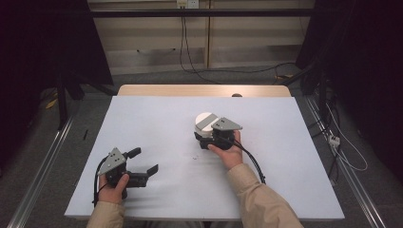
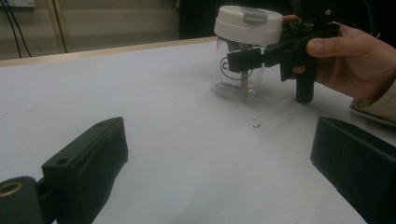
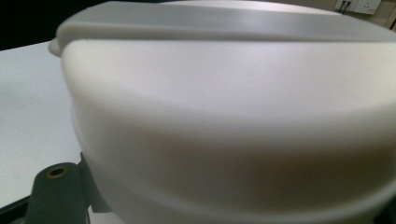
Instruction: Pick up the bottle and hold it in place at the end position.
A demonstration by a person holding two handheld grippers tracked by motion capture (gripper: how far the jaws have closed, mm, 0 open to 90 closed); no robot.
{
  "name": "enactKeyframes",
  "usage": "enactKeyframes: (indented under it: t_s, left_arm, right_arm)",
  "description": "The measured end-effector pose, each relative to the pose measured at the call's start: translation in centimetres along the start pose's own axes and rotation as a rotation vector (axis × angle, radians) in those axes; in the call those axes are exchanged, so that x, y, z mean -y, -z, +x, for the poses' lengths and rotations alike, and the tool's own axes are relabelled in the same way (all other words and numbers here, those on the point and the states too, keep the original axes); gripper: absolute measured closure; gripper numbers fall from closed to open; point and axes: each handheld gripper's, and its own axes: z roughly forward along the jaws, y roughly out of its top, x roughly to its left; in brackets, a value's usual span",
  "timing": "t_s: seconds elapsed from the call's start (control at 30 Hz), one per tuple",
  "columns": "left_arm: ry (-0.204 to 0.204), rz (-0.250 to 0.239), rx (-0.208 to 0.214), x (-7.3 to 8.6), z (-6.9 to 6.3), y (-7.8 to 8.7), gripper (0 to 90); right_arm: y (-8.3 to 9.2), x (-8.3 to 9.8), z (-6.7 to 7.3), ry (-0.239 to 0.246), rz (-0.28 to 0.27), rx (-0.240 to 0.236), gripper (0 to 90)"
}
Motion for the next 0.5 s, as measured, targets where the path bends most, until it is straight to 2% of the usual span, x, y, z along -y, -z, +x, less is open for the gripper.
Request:
enactKeyframes:
  t_s: [0.13,0.23,0.5]
  left_arm:
    - [-0.001,0.002,-0.002,-0.1,0.0,0.0,3.6]
    - [0.001,0.000,0.002,-0.3,-0.1,-0.1,3.5]
    - [-0.002,0.006,-0.008,-1.4,-0.6,-1.3,3.0]
  right_arm:
    - [0.1,0.0,-0.1,-0.020,0.007,-0.006,18.8]
    - [0.1,0.0,0.0,-0.004,0.010,-0.003,18.8]
    - [0.1,0.0,-0.2,-0.016,0.008,-0.009,18.9]
